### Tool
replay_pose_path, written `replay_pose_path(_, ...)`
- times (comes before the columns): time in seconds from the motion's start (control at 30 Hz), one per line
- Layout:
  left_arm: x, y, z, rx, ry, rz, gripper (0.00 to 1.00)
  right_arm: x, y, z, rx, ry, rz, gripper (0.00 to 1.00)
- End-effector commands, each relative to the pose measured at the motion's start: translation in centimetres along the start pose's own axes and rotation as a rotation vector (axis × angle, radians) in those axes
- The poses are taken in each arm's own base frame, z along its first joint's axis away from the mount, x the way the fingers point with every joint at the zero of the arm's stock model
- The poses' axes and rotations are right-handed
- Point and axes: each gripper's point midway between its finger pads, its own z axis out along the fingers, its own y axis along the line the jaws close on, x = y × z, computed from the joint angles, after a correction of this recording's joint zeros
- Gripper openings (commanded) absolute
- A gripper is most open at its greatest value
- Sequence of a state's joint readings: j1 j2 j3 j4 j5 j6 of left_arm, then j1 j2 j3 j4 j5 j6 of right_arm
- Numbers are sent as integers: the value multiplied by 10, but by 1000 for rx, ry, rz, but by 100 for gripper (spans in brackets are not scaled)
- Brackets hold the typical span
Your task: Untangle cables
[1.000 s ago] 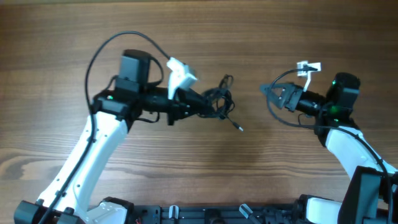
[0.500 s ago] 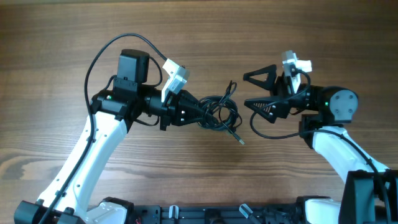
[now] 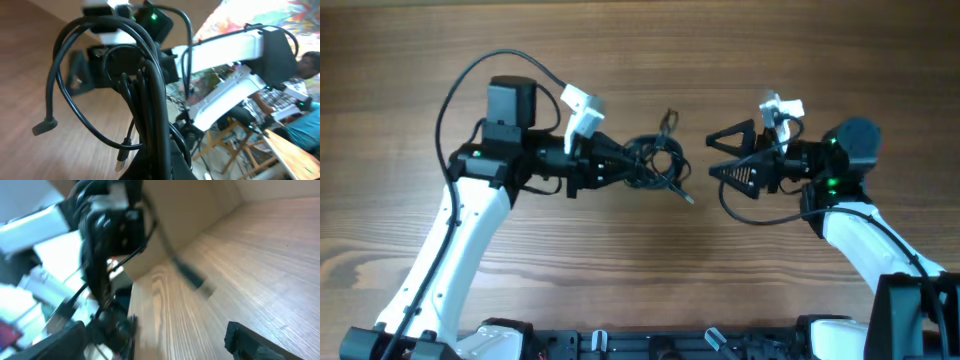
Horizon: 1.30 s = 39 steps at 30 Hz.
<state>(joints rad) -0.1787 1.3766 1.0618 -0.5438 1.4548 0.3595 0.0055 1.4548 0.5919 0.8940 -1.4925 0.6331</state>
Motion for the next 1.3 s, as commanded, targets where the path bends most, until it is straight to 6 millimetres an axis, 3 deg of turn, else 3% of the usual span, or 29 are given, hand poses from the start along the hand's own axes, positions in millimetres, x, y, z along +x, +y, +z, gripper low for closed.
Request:
replay_pose_path(0.0,-11,-11,-12,66,-54,12,4,20,10,17,-95,60,-167,92)
replay_pose_path(0.17,-11,-12,-12,72,-54,-36,4,31,-17,51,14,47,-251,92)
replay_pose_path(0.27,-11,-12,-12,72,-54,-36,4,39,3,73,-66,73,-291,78)
replay_pose_path(0.33,-11,-11,-12,69,-53,-36,4,35,11,78,-89,67,-283,76)
replay_pose_path(0.37,-11,-9,-12,57,-50,-37,4,33,12,78,-90,63,-275,70)
replay_pose_path(0.47,-9,-5,-12,32,-43,-38,4,29,7,74,-65,52,-229,34)
replay_pose_path(0.6,-4,12,-12,-71,-17,-40,4,28,5,63,-68,60,-38,9)
replay_pose_path(0.7,2,36,-15,-211,19,-42,4,28,9,57,-93,77,53,6)
replay_pose_path(0.77,7,54,-20,-320,48,-43,4,24,23,54,-144,100,100,6)
replay_pose_path(0.83,8,59,-22,-349,54,-44,4,21,32,54,-167,112,110,6)
replay_pose_path(0.97,-10,68,-25,-391,-5,-72,4,27,40,59,-200,147,139,6)
replay_pose_path(1.17,-16,61,-8,-352,3,-15,4,36,52,85,-230,156,134,8)
replay_pose_path(1.27,-13,54,2,-316,29,52,4,31,39,93,-164,100,146,11)
